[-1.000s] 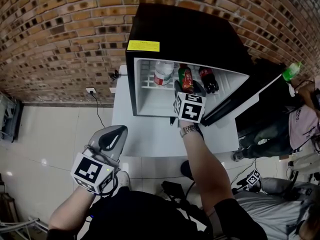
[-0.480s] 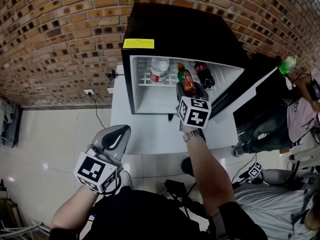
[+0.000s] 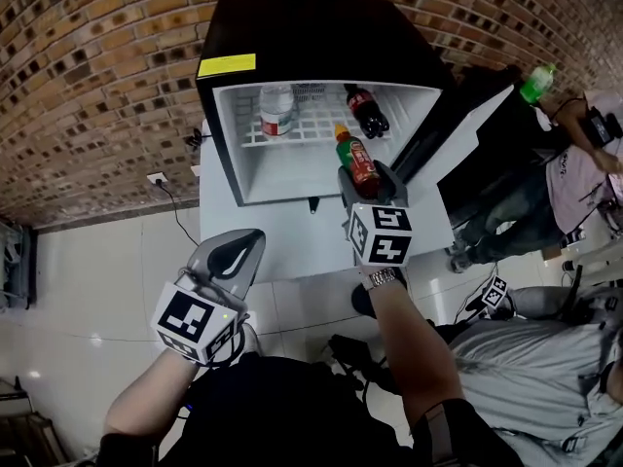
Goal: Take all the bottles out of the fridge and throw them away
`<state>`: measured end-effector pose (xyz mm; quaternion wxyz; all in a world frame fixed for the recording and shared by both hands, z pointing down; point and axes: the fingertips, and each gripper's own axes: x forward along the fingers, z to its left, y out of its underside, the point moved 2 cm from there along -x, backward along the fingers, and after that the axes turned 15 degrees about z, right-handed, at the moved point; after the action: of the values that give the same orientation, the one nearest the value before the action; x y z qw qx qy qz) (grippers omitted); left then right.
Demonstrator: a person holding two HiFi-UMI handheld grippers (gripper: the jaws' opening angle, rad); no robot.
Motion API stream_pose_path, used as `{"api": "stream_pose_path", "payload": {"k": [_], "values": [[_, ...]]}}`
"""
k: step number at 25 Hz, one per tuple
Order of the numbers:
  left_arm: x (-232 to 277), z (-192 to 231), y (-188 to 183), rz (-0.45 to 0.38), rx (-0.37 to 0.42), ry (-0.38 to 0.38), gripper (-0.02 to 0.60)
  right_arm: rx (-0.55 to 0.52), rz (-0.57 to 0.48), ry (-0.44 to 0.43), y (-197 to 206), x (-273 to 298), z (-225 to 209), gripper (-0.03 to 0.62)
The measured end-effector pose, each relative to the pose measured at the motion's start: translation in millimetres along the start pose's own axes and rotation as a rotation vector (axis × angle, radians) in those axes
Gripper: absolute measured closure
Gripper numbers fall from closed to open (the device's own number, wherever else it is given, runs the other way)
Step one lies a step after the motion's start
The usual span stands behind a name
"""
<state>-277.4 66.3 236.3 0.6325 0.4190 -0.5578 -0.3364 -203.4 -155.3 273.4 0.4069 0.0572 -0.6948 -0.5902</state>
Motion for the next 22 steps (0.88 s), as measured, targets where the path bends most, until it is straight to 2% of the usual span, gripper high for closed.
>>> {"api": "stream_pose_path", "payload": {"k": [8, 14, 22], "values": [[42, -54, -10, 0.005, 0.056, 0.157, 0.578, 0.031, 0.007, 0.079, 49, -76, -36, 0.324], [86, -108, -16, 0.027, 0.109, 0.331, 0.578, 0.104, 0.062, 0.199, 107, -129, -74, 0.324], [143, -183, -1, 0.09, 0.156, 0.509, 0.578, 0.208, 0.163, 0.31, 194, -169, -116, 0.324]]}}
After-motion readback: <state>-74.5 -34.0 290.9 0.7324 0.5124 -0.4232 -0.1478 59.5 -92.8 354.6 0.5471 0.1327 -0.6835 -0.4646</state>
